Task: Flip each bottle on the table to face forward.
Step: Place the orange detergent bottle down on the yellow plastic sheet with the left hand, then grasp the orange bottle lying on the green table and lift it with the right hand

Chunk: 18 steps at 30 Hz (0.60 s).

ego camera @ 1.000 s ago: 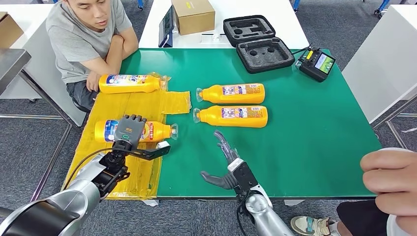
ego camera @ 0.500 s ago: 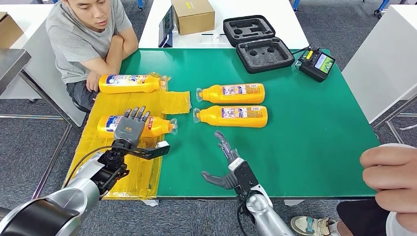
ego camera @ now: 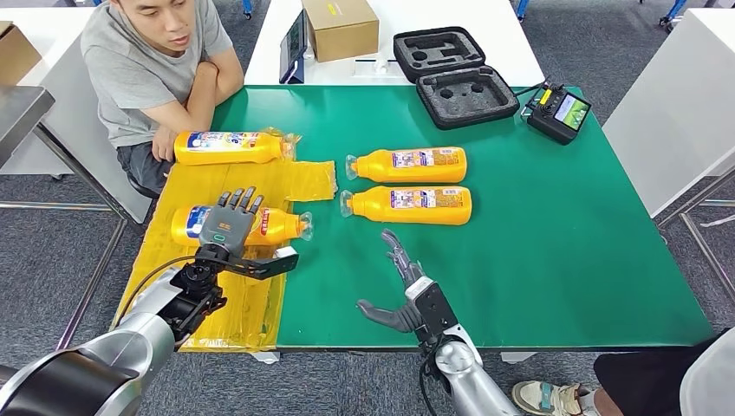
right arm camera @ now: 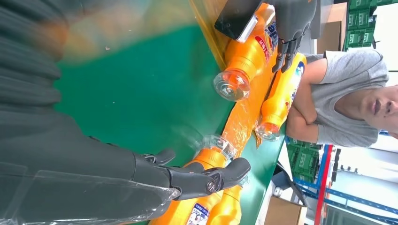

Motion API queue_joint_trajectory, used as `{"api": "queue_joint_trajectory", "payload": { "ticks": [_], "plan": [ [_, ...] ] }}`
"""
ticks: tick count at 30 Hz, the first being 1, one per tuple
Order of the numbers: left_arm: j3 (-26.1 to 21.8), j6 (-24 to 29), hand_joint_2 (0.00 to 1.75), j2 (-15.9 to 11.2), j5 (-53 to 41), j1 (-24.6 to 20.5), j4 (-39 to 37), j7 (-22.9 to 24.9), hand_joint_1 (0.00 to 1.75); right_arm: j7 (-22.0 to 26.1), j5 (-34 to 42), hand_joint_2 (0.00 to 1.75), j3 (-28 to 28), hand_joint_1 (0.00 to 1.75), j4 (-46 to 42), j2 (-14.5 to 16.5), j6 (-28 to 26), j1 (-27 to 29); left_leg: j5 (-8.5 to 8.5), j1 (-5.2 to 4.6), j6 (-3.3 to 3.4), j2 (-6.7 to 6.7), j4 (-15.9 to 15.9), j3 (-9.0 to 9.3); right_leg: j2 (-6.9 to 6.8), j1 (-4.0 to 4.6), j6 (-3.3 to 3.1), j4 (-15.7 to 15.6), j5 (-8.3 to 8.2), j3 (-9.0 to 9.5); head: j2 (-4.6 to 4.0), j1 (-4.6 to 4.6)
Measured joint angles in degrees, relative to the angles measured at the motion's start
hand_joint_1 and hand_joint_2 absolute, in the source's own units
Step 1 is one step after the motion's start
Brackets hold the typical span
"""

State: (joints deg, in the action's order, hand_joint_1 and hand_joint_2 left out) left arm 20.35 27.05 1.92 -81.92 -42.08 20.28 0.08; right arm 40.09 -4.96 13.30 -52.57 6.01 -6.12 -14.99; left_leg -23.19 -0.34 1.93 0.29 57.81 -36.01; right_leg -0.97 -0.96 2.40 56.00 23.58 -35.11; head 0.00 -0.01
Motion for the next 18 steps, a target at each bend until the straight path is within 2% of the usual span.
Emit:
{"api": "queue_joint_trajectory", "payload": {
  "ticks": [5,8,13,15,18],
  "plan": [
    [-0.47,0.05,1.75,0.01,0.04,-0.01,0.00,-0.40,0.00,0.00,0.00,1.75,-0.24,0.00,0.00,-0.01,0.00,0.01,0.00,0.00,0.00,0.00,0.00,0.00,0.00,0.00,0.00,0.00,0.00,0.00,0.00,0.01],
    [-0.75,0.98,1.75,0.05,1.22,0.05,0.01,-2.45,0.00,0.00,-0.01,1.75,-0.44,0.00,0.02,-0.03,-0.06,0.03,0.00,0.00,0.00,0.00,0.00,0.00,0.00,0.00,0.00,0.00,0.00,0.00,0.00,-0.01],
    [-2.43,6.27,1.75,0.71,7.52,2.35,1.91,-13.17,0.00,0.00,-0.07,1.75,-1.27,0.00,-0.03,-0.13,-0.81,0.81,-0.01,-0.01,0.00,-0.02,0.00,0.00,-0.01,-0.01,0.00,-0.01,0.00,0.00,0.00,0.00],
    [-3.07,5.16,1.75,1.03,10.74,4.64,4.14,-18.13,0.00,0.00,-0.08,1.75,-1.77,0.00,-0.26,-0.25,-1.01,1.54,-0.02,-0.03,0.01,0.00,0.00,0.00,0.00,-0.02,0.01,-0.01,0.01,0.00,0.00,0.01],
    [-3.41,0.02,1.75,0.86,15.83,9.01,9.94,-24.06,0.00,0.00,-0.10,1.75,-2.69,0.00,-0.84,-0.61,-1.15,2.74,-0.04,-0.04,0.01,-0.01,0.00,-0.01,-0.01,-0.02,0.00,-0.02,0.02,0.00,0.00,0.00]
  ]
}}
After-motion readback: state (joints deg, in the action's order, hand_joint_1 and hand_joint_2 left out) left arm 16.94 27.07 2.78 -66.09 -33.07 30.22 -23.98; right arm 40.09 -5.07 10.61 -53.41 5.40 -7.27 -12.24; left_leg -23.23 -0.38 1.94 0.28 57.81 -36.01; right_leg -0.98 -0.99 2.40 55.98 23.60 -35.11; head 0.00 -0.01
